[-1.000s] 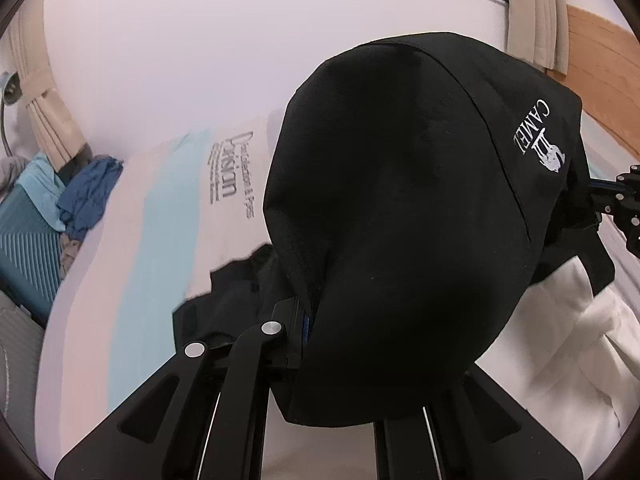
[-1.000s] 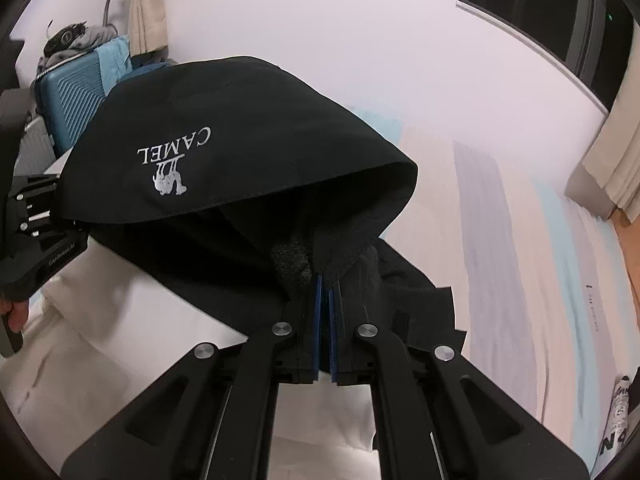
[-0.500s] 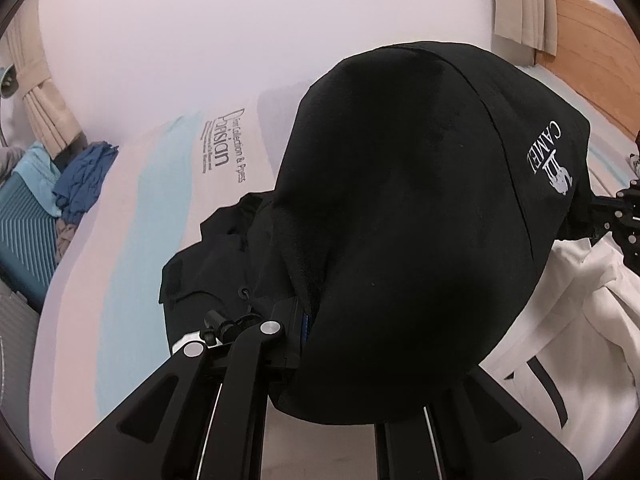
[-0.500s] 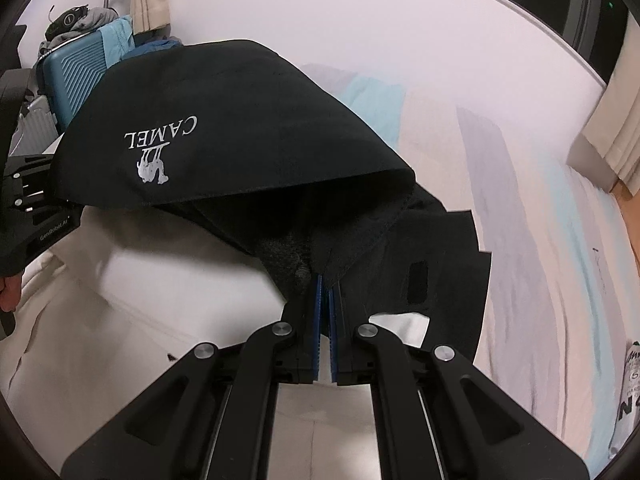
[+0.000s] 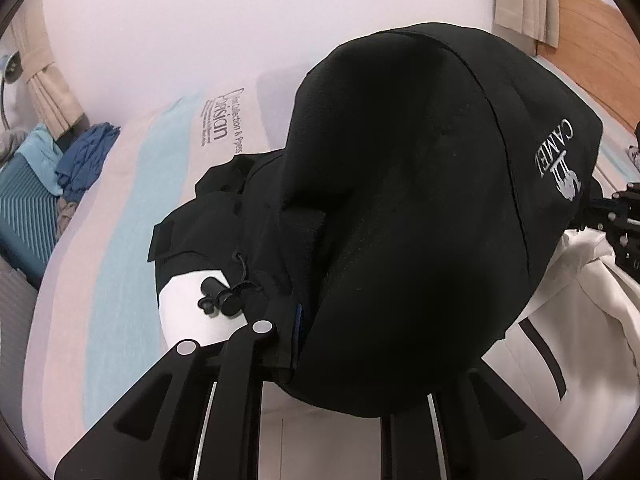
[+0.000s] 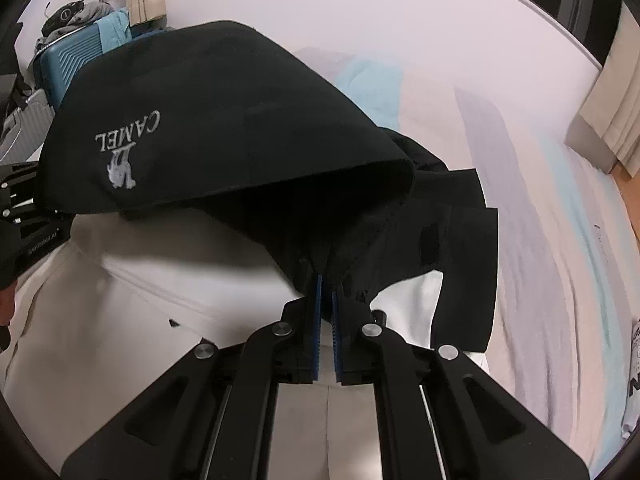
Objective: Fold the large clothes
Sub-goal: 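Lift the hood with both grippers and flip it over onto the jacket body, then open both grippers to lay the hood on the white jacket body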
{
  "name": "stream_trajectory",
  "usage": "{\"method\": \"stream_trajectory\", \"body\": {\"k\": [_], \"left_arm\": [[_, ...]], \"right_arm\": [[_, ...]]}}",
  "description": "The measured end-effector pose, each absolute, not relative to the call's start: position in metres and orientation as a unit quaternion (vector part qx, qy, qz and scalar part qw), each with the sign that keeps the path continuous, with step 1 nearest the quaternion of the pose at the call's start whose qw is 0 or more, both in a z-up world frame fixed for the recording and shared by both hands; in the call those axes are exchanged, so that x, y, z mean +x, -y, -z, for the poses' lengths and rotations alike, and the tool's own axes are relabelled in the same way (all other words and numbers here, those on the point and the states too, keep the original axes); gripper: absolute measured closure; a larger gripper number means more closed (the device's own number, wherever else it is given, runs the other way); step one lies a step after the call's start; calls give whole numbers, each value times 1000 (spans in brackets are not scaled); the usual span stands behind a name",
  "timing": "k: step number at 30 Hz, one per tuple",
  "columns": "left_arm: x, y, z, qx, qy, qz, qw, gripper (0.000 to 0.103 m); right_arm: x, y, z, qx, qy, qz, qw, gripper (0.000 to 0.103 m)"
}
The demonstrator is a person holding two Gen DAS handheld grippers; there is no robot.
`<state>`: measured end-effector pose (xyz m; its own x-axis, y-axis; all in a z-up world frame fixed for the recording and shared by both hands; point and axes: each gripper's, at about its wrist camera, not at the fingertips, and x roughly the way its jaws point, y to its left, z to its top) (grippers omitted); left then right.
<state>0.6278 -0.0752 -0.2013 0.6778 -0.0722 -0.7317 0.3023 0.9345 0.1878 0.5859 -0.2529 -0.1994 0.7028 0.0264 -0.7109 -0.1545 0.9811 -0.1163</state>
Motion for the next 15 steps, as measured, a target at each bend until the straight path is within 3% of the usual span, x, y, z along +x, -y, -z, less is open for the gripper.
{"method": "stream_trajectory", "body": {"k": [4,5,6,11,15], "left_arm": [[621,74,196,152,-386,107,904,82],[618,73,196,151,-387,108,903,74],[616,72,195,150,-387,109,903,68],[602,71,195,152,-391,111,901,59],[592,64,191,137,-394,109,902,46]], "right_arm": [[578,254,196,-85,-374,-52,922,74],[576,255,196,-86,-373,-53,923,67],[575,255,195,-85,-371,-54,923,66],[568,255,191,-87,-365,-59,925,60],[560,255,188,-88,-362,-60,926,51]]}}
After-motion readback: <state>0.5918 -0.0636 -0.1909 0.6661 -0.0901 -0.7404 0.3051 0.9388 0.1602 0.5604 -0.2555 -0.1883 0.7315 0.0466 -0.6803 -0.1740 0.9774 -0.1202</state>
